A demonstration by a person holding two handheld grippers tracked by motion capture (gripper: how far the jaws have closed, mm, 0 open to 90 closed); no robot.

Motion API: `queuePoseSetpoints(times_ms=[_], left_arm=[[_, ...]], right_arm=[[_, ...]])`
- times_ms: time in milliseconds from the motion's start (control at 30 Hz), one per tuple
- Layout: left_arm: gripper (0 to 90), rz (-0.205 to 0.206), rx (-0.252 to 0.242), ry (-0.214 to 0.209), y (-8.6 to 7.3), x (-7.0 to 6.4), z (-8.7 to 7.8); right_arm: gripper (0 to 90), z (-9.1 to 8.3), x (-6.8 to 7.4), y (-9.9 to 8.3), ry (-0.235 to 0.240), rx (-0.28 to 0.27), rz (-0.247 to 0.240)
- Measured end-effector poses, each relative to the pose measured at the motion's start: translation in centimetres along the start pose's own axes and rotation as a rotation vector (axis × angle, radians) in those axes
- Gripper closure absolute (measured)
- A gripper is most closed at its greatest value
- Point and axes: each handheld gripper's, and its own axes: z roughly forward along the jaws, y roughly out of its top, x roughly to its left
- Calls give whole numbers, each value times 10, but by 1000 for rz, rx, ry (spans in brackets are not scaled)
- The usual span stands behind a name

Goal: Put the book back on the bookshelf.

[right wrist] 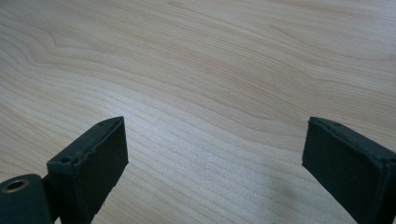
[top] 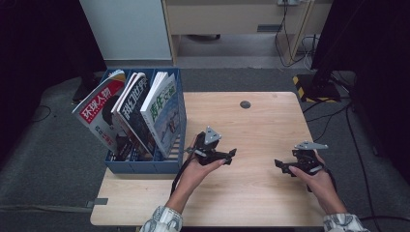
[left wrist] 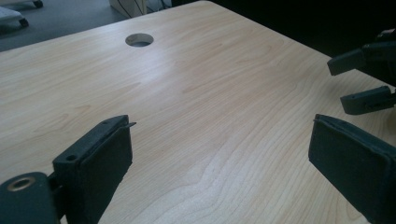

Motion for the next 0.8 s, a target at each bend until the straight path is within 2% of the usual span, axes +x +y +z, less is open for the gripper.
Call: queuePoseSetpoints(times_ms=[33, 300, 433, 700, 800], left_arm=[[62, 0, 0, 0, 0, 0, 0], [61, 25, 93, 13, -11, -2, 25], [60, 50, 140, 24, -18, -4, 35], [59, 56, 195, 47, -27, -5, 46], [59, 46, 200, 71, -31, -3, 49]], right_arm=[[72, 0, 0, 0, 0, 0, 0], [71, 1, -2, -2, -9, 8, 8], [70, 1, -2, -3, -10, 15, 13], [68, 3, -1, -3, -10, 19, 8], [68, 3, -2, -4, -12, 20, 10]])
